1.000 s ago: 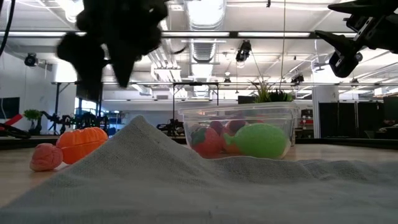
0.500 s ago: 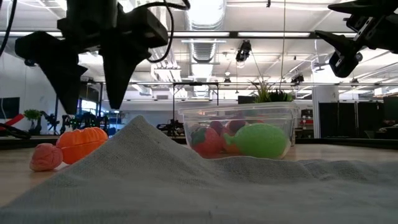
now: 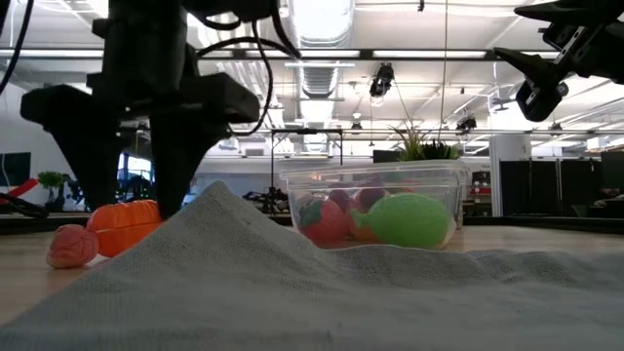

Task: Pick and placing Produce into tupperware
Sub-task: Put the orange pumpkin into the transparent container

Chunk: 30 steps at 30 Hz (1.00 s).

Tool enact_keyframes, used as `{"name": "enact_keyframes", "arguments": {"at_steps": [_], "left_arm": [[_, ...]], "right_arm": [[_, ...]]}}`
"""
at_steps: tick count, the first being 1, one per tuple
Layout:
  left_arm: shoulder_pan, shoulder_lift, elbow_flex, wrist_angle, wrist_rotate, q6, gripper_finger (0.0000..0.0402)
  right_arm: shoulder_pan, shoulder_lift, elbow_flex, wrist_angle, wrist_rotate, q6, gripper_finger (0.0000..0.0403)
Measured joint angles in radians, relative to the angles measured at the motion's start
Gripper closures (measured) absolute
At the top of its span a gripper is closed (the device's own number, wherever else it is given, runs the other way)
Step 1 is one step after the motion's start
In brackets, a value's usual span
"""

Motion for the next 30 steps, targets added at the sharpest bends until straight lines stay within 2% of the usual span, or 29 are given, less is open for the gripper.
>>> {"name": "enact_keyframes", "arguments": {"at_steps": [8, 15, 30], "left_arm": [[0.000, 0.017, -0.041, 0.129, 0.002, 0.006, 0.0103], [-0.001, 0.017, -0.069, 0.137, 0.061, 0.001, 0.0103], [-0.001, 0.017, -0.069, 0.139, 0.063, 0.030, 0.0103]], "right_arm": [[0.000, 0.000, 0.000, 0.000, 0.000, 0.000, 0.0197], [0.000, 0.000, 0.000, 0.000, 0.000, 0.000, 0.0197], [0.000, 0.000, 0.000, 0.000, 0.000, 0.000, 0.0197]]}}
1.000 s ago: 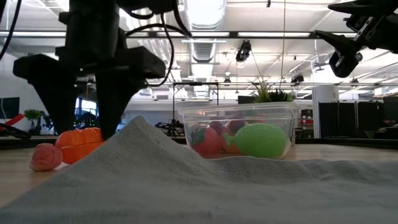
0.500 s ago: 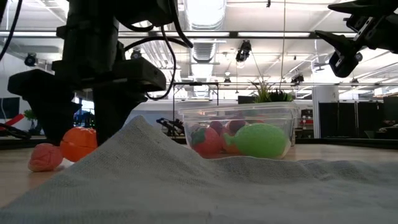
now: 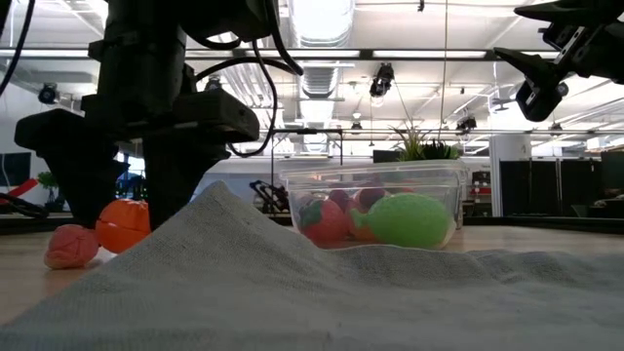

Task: Pick and placing Produce into tupperware
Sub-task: Put the orange pumpkin into the transparent container

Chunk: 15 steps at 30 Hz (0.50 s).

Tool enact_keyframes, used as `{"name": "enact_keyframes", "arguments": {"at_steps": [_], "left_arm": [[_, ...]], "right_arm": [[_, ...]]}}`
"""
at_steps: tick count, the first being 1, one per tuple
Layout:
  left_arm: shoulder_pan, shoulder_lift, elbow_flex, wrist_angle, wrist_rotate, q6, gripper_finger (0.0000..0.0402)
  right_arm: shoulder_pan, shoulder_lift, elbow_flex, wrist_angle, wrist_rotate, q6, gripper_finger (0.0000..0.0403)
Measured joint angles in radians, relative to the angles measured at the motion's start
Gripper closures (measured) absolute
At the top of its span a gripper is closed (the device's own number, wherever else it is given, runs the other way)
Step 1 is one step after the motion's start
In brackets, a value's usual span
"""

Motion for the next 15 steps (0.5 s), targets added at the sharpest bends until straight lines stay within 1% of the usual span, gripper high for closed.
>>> {"name": "enact_keyframes", "arguments": {"at_steps": [5, 12, 15], "left_arm": [[0.000, 0.000, 0.000, 0.000, 0.000, 0.000, 0.0109], [0.001, 0.000, 0.000, 0.005, 0.001, 0.000, 0.0152], [0.001, -0.001, 0.000, 0.006, 0.001, -0.001, 0.0164]], "right_arm": [[0.000, 0.000, 0.000, 0.000, 0.000, 0.000, 0.0197], [0.000, 0.000, 0.000, 0.000, 0.000, 0.000, 0.0197], [0.000, 0.000, 0.000, 0.000, 0.000, 0.000, 0.0197]]}}
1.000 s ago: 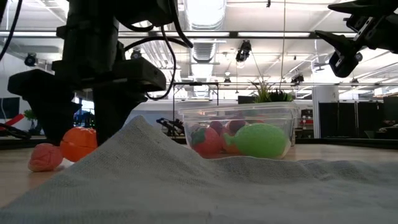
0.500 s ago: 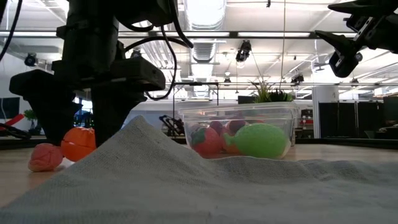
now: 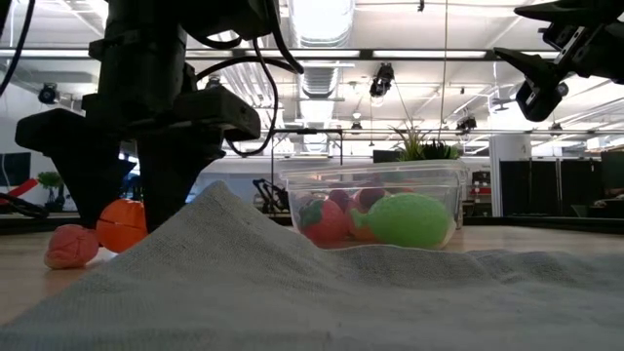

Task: Pick and placing Produce into tupperware
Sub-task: Put the orange pumpkin into the transparent container, then put the peach into the transparent container

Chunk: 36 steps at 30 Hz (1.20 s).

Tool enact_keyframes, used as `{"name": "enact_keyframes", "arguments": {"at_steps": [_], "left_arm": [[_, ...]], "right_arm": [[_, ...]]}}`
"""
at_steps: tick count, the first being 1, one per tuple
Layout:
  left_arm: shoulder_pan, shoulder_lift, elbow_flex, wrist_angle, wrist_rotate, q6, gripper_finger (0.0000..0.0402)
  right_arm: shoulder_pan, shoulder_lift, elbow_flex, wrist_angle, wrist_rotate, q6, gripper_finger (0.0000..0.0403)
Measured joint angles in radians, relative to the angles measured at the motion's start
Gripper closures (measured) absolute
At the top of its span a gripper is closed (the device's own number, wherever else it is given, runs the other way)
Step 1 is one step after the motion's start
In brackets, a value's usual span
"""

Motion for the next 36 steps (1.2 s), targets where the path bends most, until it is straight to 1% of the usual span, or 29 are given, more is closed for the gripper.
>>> {"name": "enact_keyframes", "arguments": {"at_steps": [4, 6, 9, 12, 14, 16, 19, 21, 23, 28, 31, 36], "left_arm": [[0.000, 0.000, 0.003, -0.001, -0.001, 0.001, 0.0166], [0.000, 0.000, 0.019, -0.002, -0.020, 0.023, 0.0167], [0.004, -0.009, 0.061, 0.001, -0.115, 0.086, 0.0167], [0.017, -0.024, 0.112, 0.002, -0.273, 0.186, 0.0167], [0.026, -0.034, 0.146, 0.024, -0.396, 0.323, 0.0167], [0.037, -0.037, 0.177, 0.110, -0.470, 0.527, 0.0167], [0.061, -0.037, 0.203, 0.292, -0.461, 0.879, 0.0167], [0.082, -0.031, 0.212, 0.391, -0.448, 1.021, 0.0167], [0.116, -0.025, 0.218, 0.386, -0.446, 1.033, 0.0168], [0.198, -0.021, 0.220, 0.254, -0.445, 0.869, 0.0162], [0.211, -0.021, 0.222, 0.258, -0.384, 0.856, 0.0138], [0.220, -0.022, 0.229, 0.297, -0.312, 0.809, 0.0080]], "right_arm": [[0.000, 0.000, 0.000, 0.000, 0.000, 0.000, 0.0197], [0.000, 0.000, 0.000, 0.000, 0.000, 0.000, 0.0197], [0.000, 0.000, 0.000, 0.000, 0.000, 0.000, 0.0197], [0.000, 0.000, 0.000, 0.000, 0.000, 0.000, 0.0197], [0.000, 0.000, 0.000, 0.000, 0.000, 0.000, 0.0197], [0.000, 0.000, 0.000, 0.000, 0.000, 0.000, 0.0197], [0.000, 0.001, 0.000, 0.000, 0.000, 0.000, 0.0197], [0.000, 0.001, 0.000, 0.000, 0.000, 0.000, 0.0197], [0.000, 0.001, 0.000, 0.000, 0.000, 0.000, 0.0197], [0.000, 0.001, 0.000, 0.000, 0.000, 0.000, 0.0197], [0.000, 0.001, 0.000, 0.000, 0.000, 0.000, 0.0197], [0.000, 0.001, 0.000, 0.000, 0.000, 0.000, 0.0197]]}}
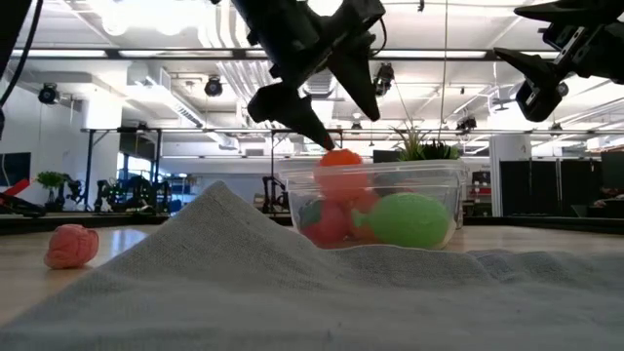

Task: Pick and placing Produce into tupperware
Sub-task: Put the peach into the transparent container

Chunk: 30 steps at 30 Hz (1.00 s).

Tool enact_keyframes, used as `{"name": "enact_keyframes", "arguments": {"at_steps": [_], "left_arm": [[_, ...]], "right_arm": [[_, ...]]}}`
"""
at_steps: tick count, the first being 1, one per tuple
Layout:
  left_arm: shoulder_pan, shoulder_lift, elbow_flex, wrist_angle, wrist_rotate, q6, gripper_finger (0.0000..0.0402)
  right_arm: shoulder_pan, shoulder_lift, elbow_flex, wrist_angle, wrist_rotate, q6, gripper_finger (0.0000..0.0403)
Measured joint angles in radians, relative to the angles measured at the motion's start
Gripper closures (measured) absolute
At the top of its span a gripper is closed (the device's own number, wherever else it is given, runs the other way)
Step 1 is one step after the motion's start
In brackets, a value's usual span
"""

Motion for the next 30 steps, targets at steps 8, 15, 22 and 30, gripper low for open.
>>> {"name": "enact_keyframes", "arguments": {"at_steps": [8, 15, 22, 30], "left_arm": [[-0.095, -0.045, -0.003, -0.264, 0.222, 0.052, 0.0059], [-0.287, -0.039, -0.024, -0.469, 0.247, -0.254, 0.0071], [-0.304, -0.038, -0.093, -0.432, 0.287, -1.016, 0.0071], [-0.334, -0.029, -0.149, -0.376, 0.313, -1.109, 0.0071]], "right_arm": [[0.000, 0.000, 0.000, 0.000, 0.000, 0.000, 0.0197], [0.000, 0.000, 0.000, 0.000, 0.000, 0.000, 0.0197], [0.000, 0.000, 0.000, 0.000, 0.000, 0.000, 0.0197], [0.000, 0.000, 0.000, 0.000, 0.000, 0.000, 0.0197]]}}
